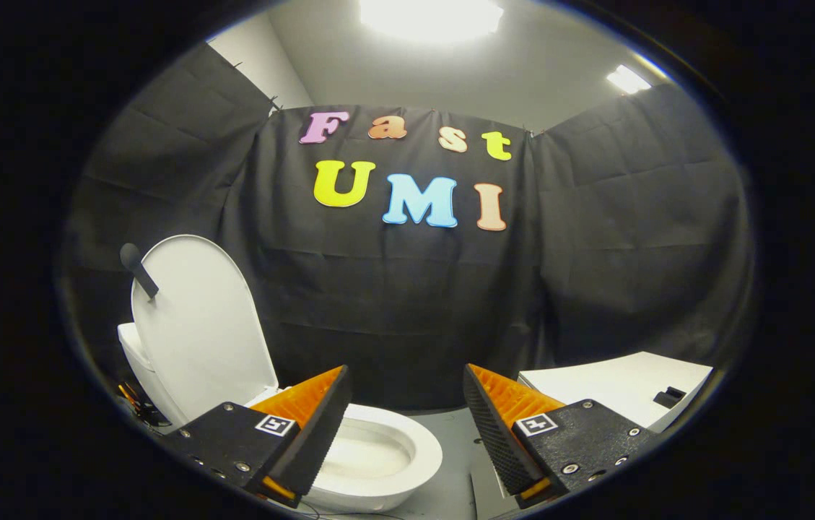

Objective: Open the toilet lid.

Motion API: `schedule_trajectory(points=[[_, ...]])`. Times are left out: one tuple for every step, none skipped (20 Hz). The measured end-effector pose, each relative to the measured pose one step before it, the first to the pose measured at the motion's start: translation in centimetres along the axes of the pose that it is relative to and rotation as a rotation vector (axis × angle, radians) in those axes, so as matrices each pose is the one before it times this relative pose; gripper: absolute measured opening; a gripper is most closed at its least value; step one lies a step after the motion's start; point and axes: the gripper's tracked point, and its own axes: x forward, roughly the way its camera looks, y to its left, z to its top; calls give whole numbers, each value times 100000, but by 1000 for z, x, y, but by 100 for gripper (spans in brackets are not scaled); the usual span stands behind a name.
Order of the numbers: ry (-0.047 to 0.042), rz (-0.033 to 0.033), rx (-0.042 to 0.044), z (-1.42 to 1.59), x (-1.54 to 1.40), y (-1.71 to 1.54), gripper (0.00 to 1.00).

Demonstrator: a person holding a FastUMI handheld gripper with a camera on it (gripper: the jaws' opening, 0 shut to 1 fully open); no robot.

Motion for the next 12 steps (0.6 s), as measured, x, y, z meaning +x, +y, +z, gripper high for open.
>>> schedule_trajectory(points=[[606,-294,2144,-311,-39,-284,95],[514,-359,1664,-215,29,-258,95],[395,-740,395,-197,37,-238,95],[210,-596,-517,-79,-17,-173,95],[163,-304,-612,-42,-69,-74,95],[-54,-15,-441,82,-77,17,95],[-160,142,-322,25,12,86,95],[-176,300,-327,110,-9,124,95],[109,439,-547,-100,26,151,95],[321,577,-429,-32,52,192,95],[446,436,-81,-219,36,76,95],[439,93,-79,-129,27,-31,95]])
